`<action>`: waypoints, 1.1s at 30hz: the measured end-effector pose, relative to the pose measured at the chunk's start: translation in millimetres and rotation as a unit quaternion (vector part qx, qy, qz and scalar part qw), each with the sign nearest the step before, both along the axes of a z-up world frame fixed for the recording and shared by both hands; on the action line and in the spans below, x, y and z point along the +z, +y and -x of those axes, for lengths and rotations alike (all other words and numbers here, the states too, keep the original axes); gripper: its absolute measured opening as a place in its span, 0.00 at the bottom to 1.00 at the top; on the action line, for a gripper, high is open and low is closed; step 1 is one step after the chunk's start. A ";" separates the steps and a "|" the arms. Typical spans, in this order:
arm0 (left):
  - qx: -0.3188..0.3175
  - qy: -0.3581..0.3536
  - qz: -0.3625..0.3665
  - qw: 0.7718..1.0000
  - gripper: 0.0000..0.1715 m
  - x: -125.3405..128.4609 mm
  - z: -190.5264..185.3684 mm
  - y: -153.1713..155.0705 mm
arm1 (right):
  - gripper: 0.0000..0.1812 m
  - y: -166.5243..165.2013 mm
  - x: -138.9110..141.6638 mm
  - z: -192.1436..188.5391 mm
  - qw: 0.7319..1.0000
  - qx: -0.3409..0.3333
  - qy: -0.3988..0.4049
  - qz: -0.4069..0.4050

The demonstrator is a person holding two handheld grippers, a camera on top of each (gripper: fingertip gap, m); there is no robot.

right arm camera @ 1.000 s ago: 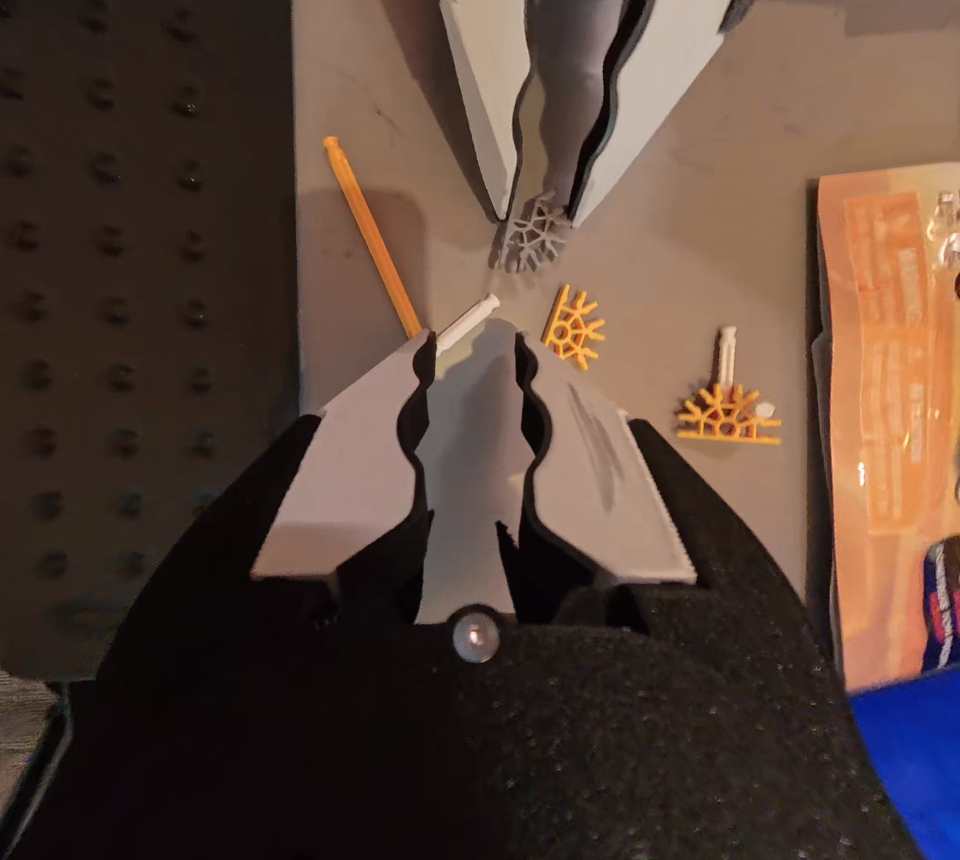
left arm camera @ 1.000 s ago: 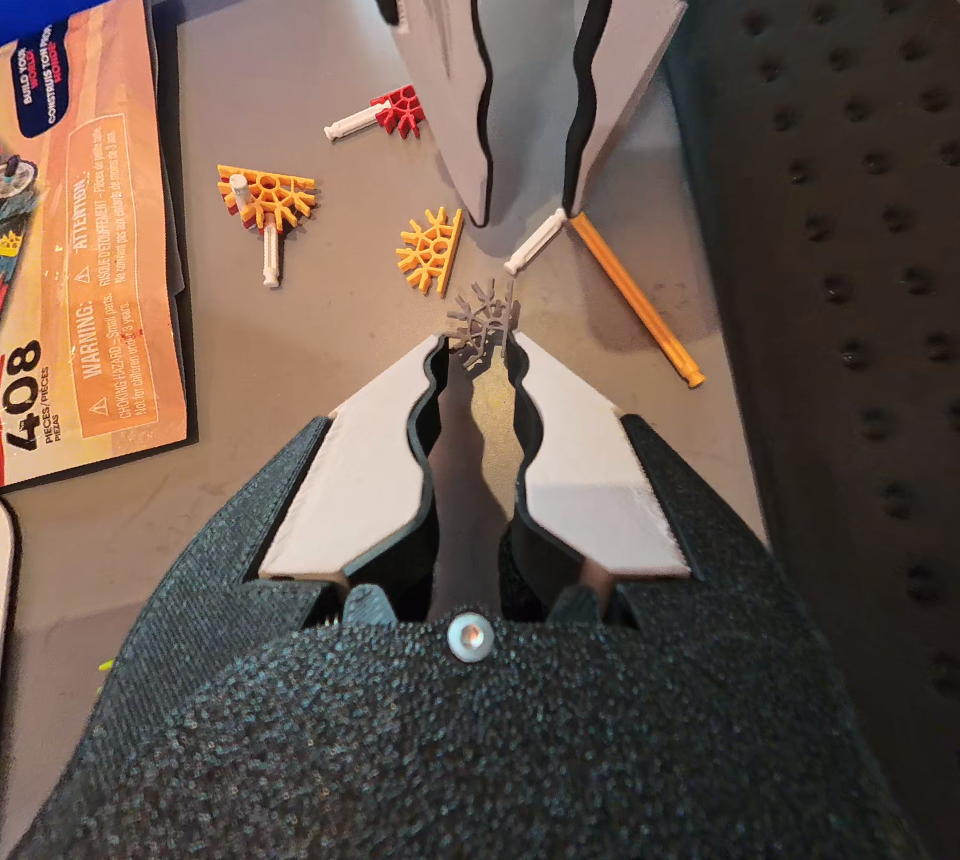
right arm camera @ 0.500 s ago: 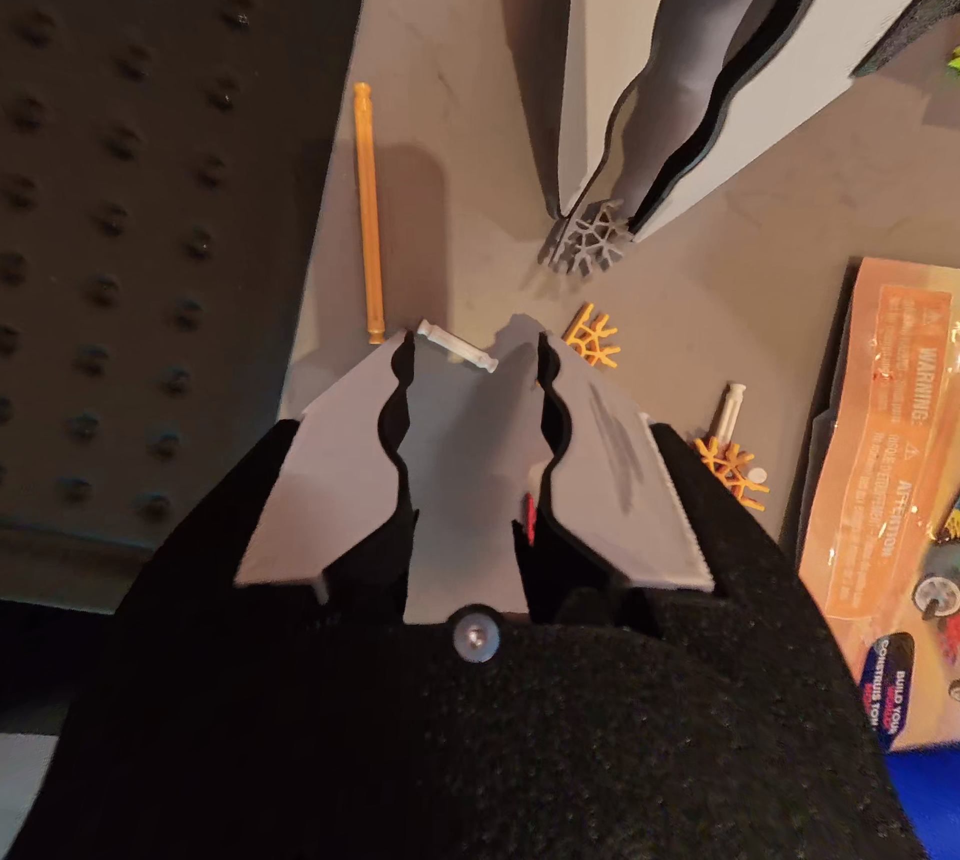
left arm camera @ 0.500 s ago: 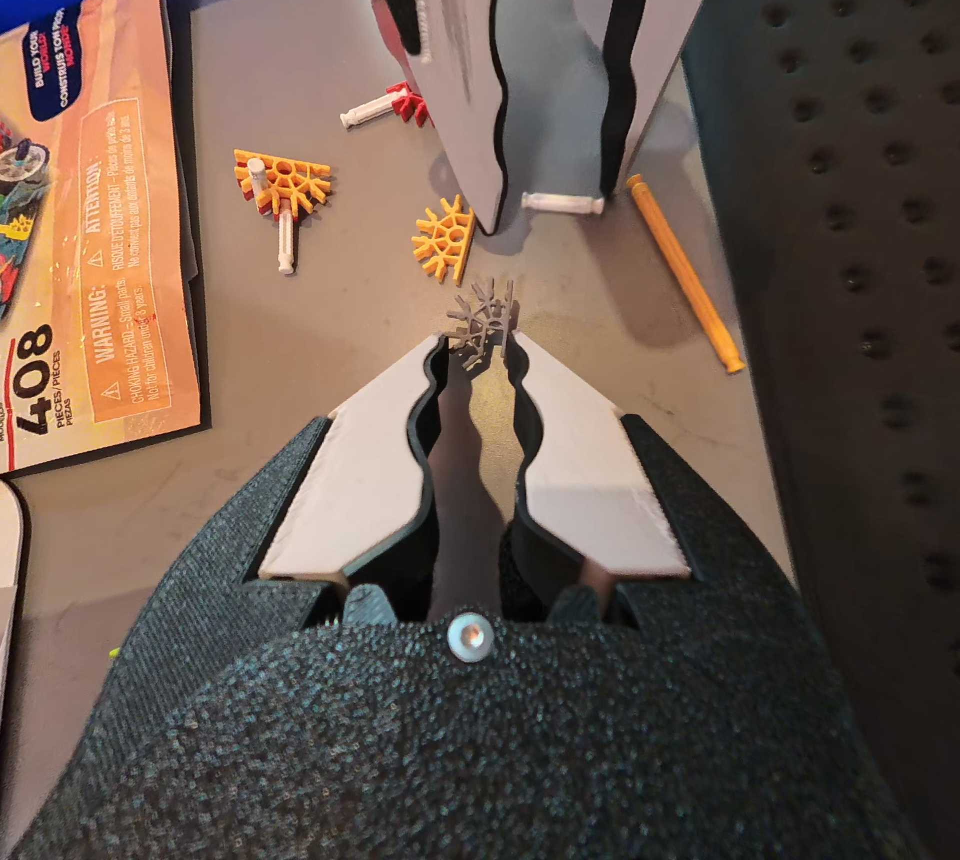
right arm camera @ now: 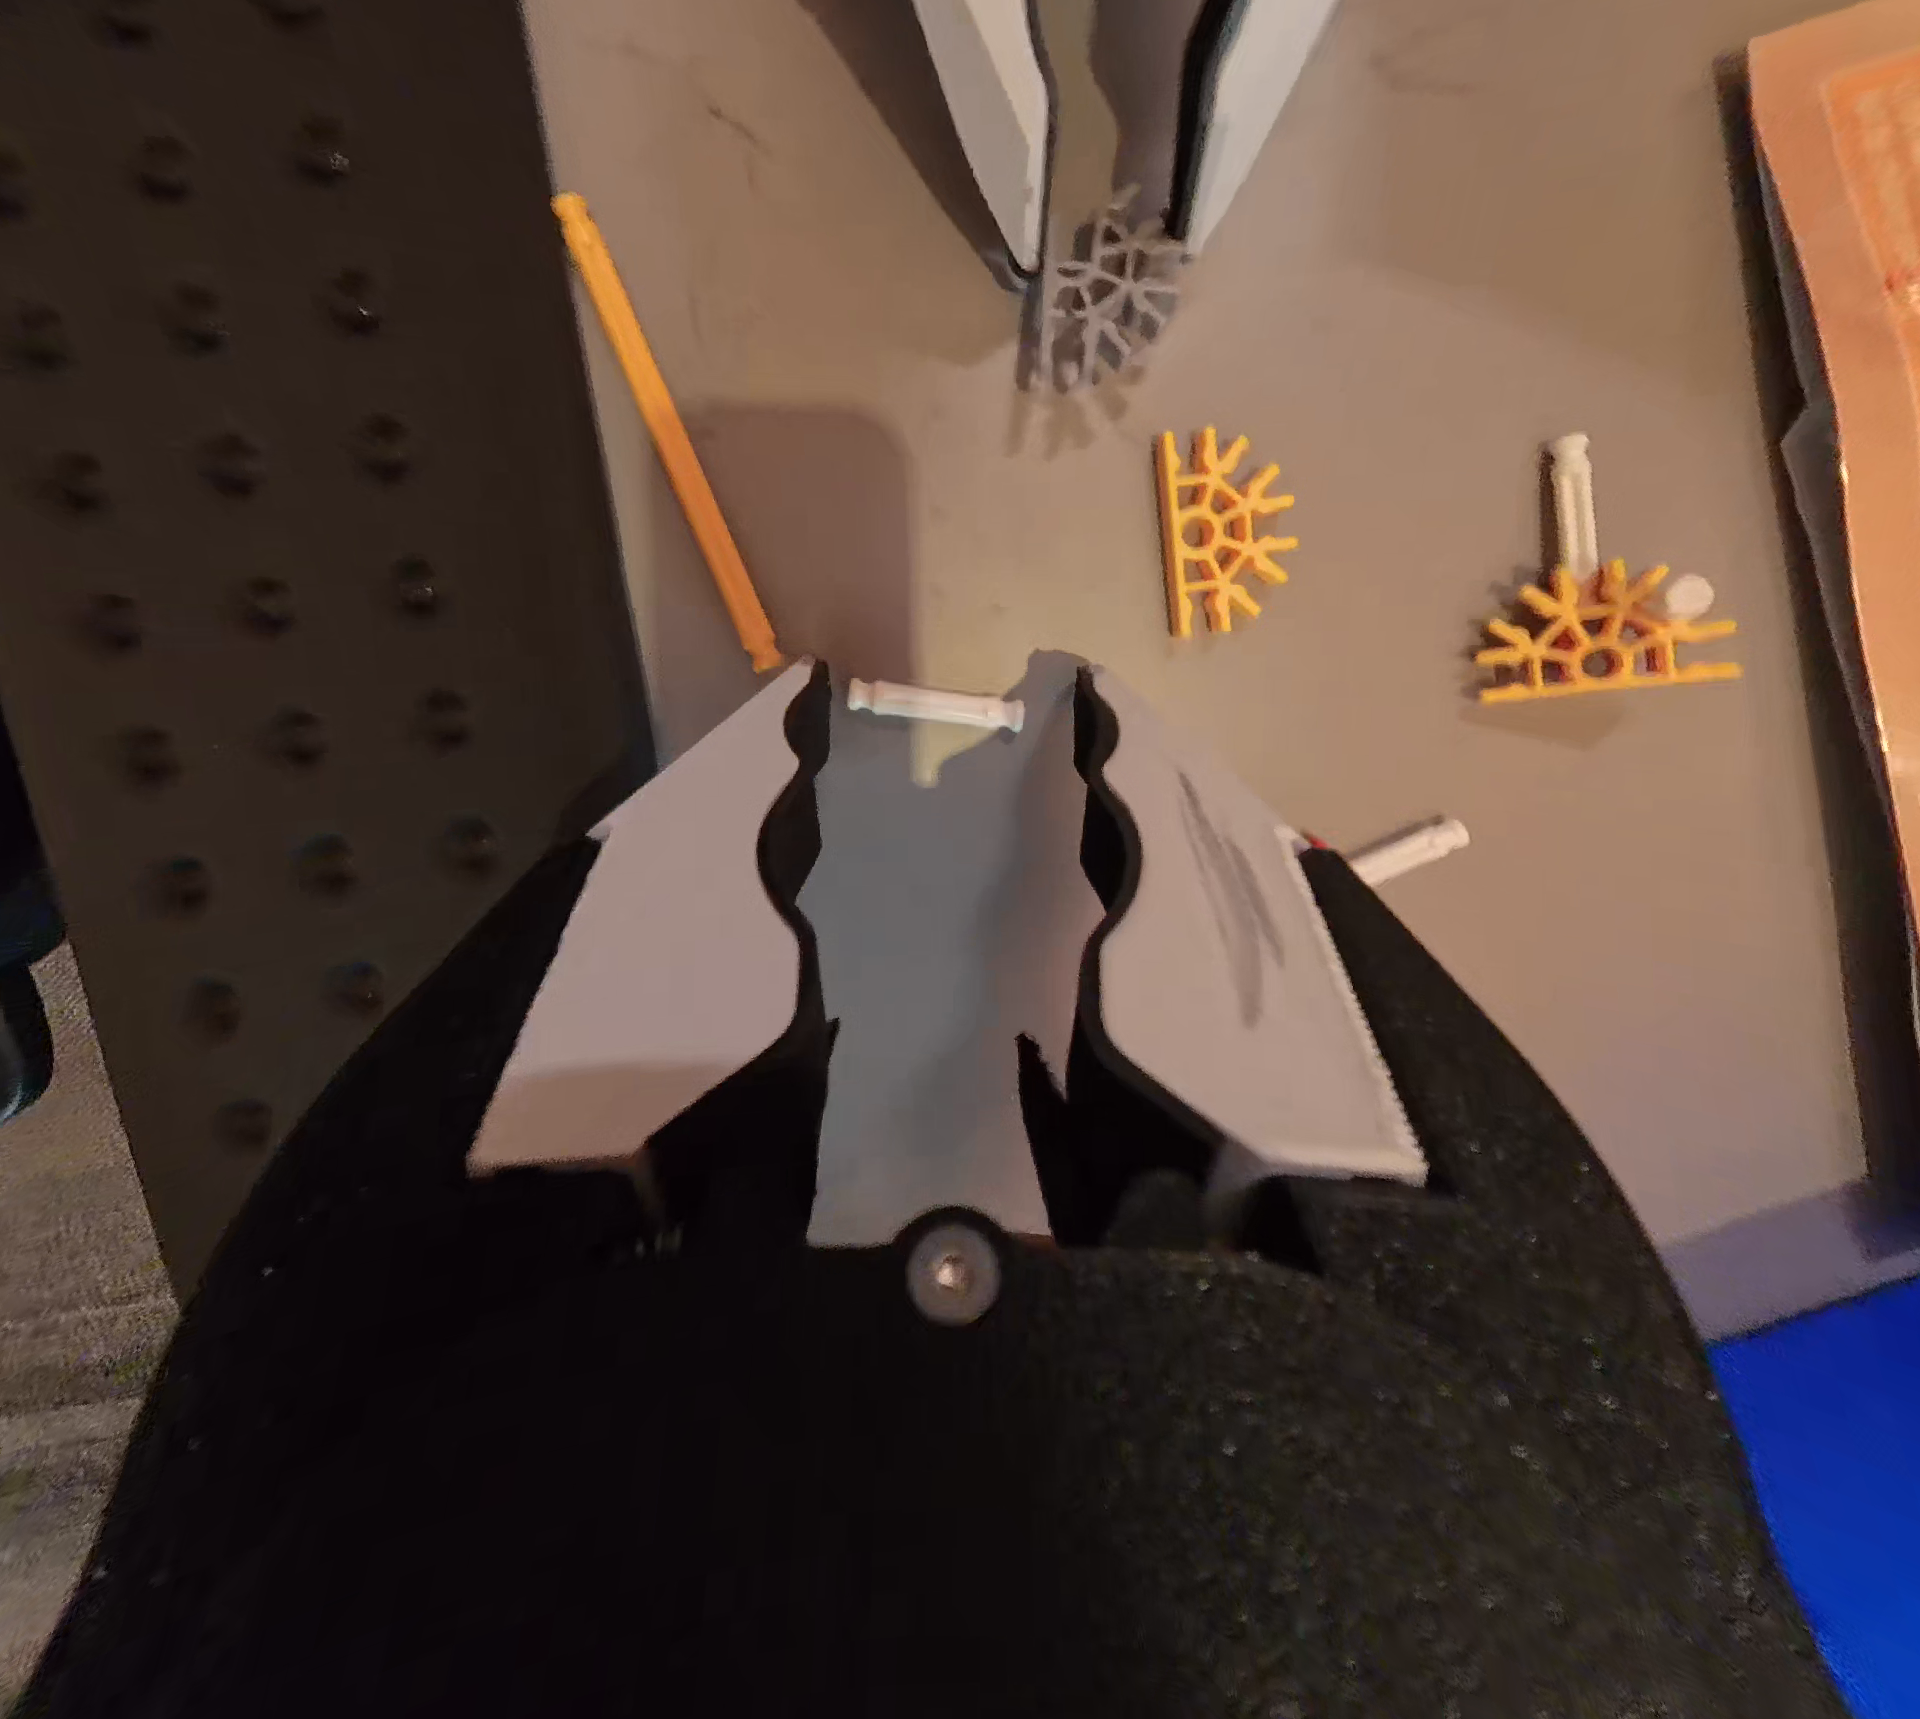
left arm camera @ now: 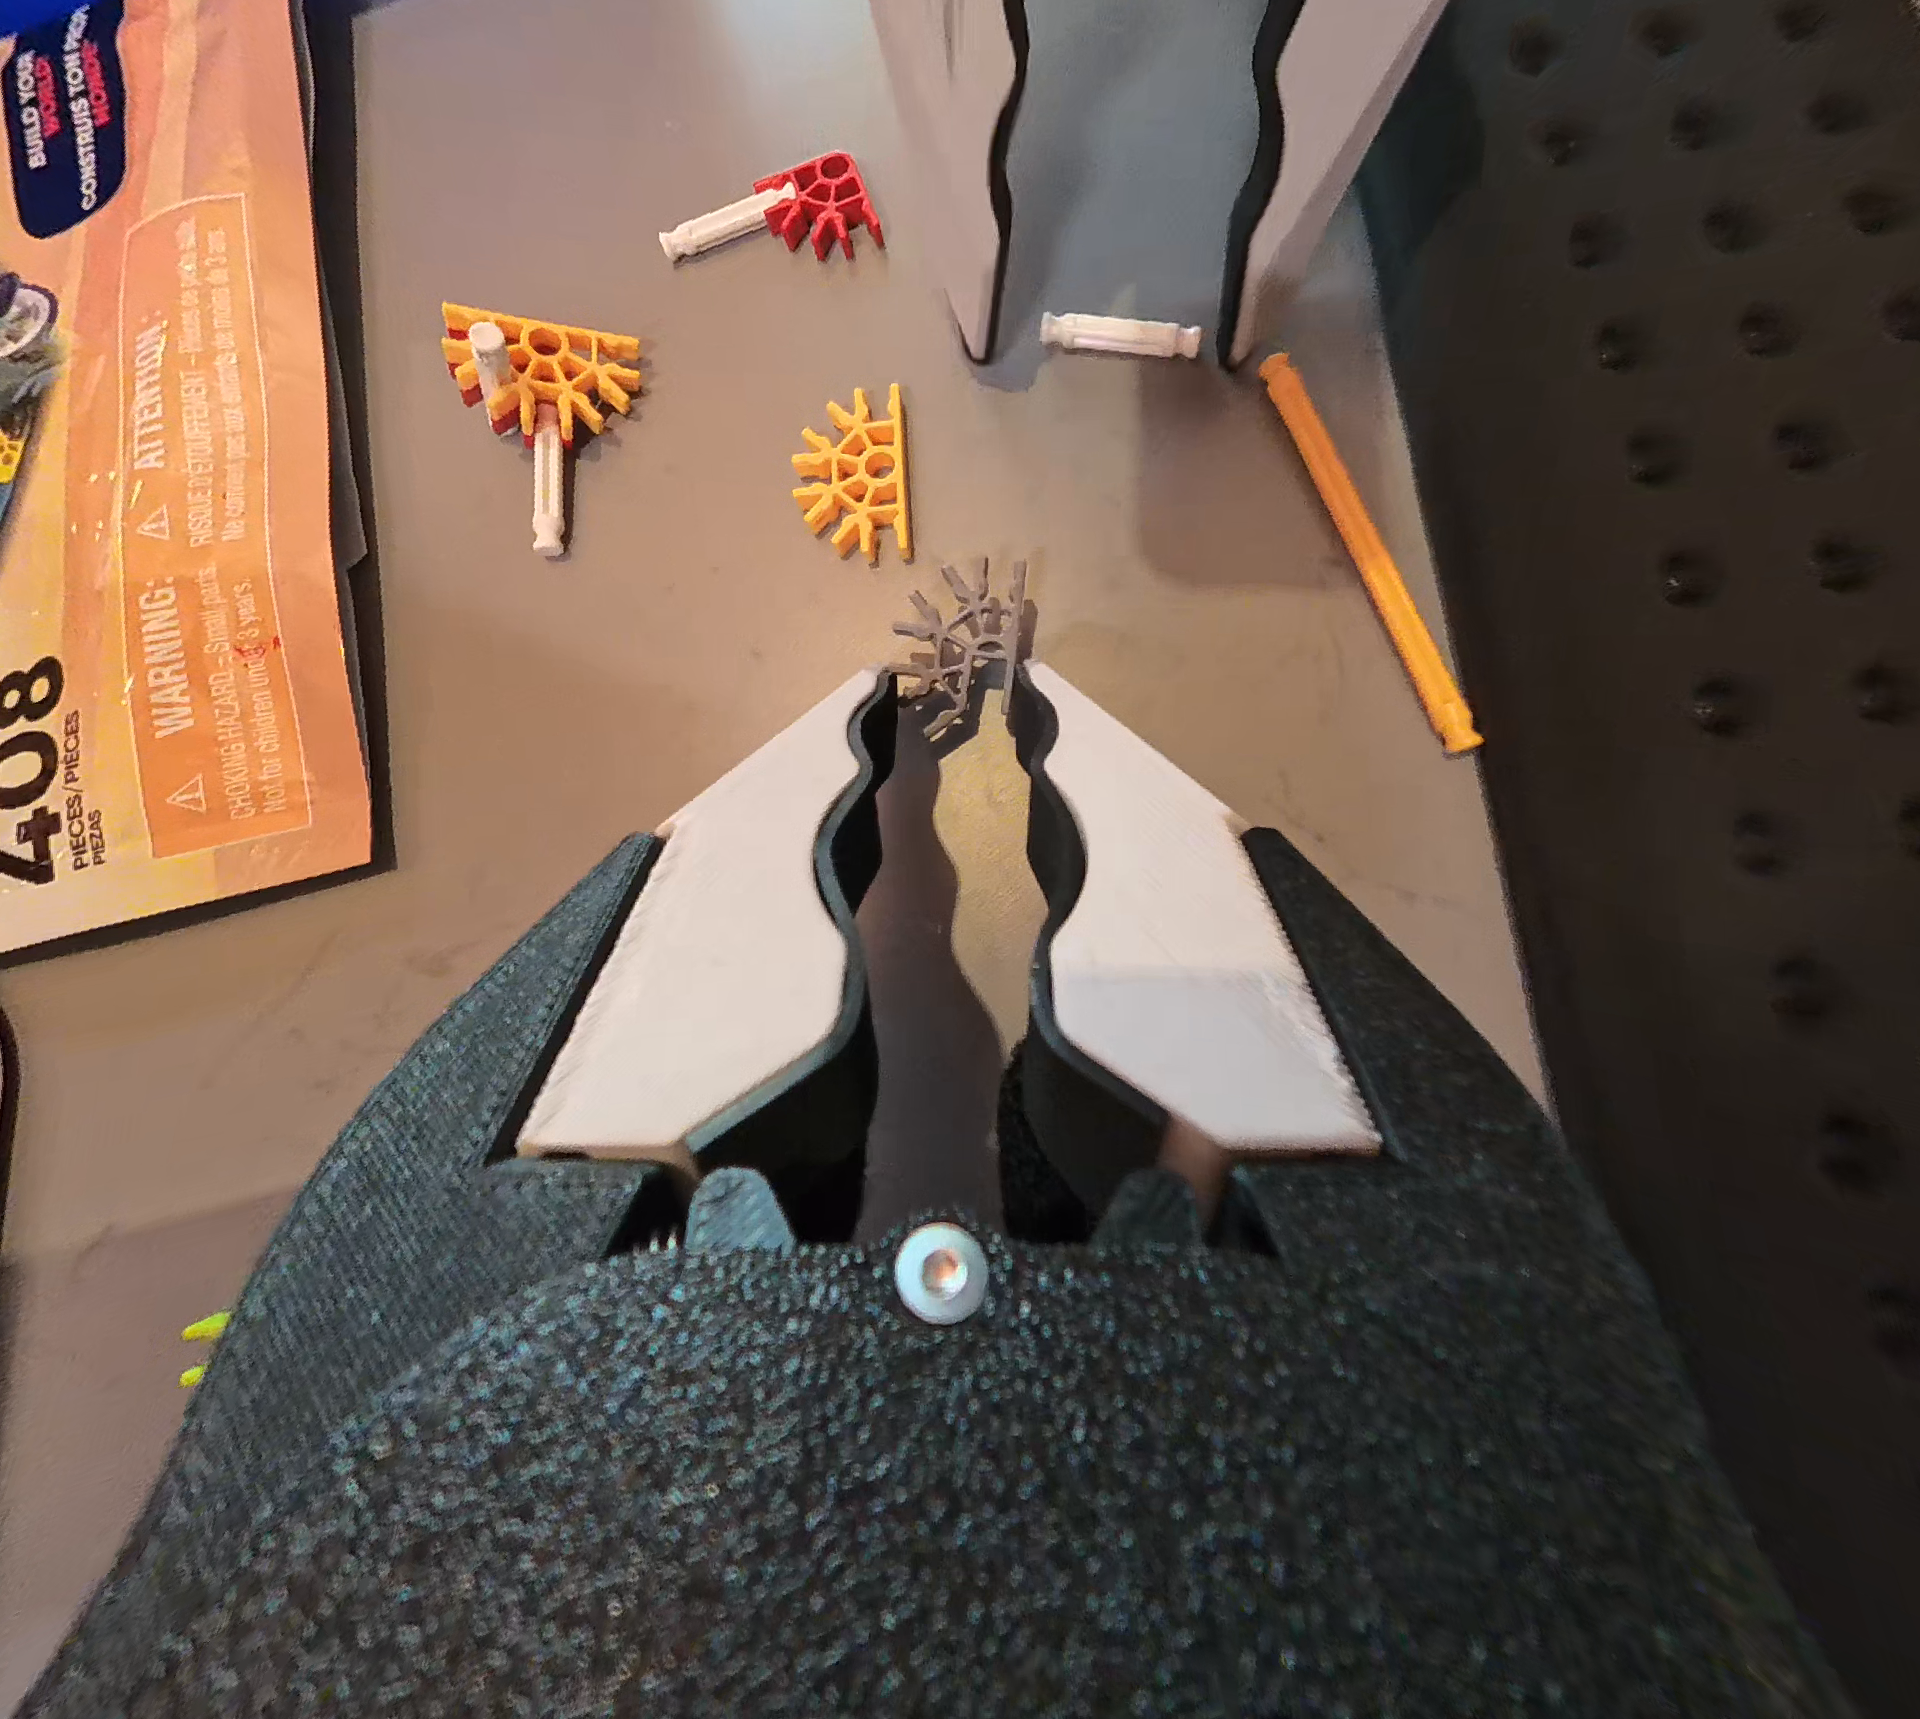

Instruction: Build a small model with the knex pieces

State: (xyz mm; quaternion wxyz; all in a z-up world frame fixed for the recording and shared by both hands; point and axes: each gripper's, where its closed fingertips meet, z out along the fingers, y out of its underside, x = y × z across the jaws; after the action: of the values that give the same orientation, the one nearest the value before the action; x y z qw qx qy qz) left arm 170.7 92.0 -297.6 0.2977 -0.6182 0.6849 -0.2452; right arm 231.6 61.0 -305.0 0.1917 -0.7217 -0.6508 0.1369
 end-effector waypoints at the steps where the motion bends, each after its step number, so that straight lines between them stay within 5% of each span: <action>1: -0.001 0.001 0.000 1.000 0.12 -0.2 -0.1 -0.9 | 0.26 0.7 -0.4 -2.9 1.000 -0.013 -0.001 -0.002; 12: -0.006 0.003 -0.001 1.000 0.12 -1.1 -1.8 -4.6 | 0.20 -6.4 -0.7 -8.9 0.996 -0.087 0.034 0.014; 33: -0.020 0.007 -0.004 1.000 0.12 -2.3 -5.0 -10.7 | 0.18 -7.7 0.0 -10.0 0.998 -0.056 0.022 0.007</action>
State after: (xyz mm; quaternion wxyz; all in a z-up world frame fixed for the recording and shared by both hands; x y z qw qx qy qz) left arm 175.7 81.3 -299.9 0.2905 -0.6052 0.6998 -0.2442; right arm 241.6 53.3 -305.0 0.2078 -0.7551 -0.6044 0.1463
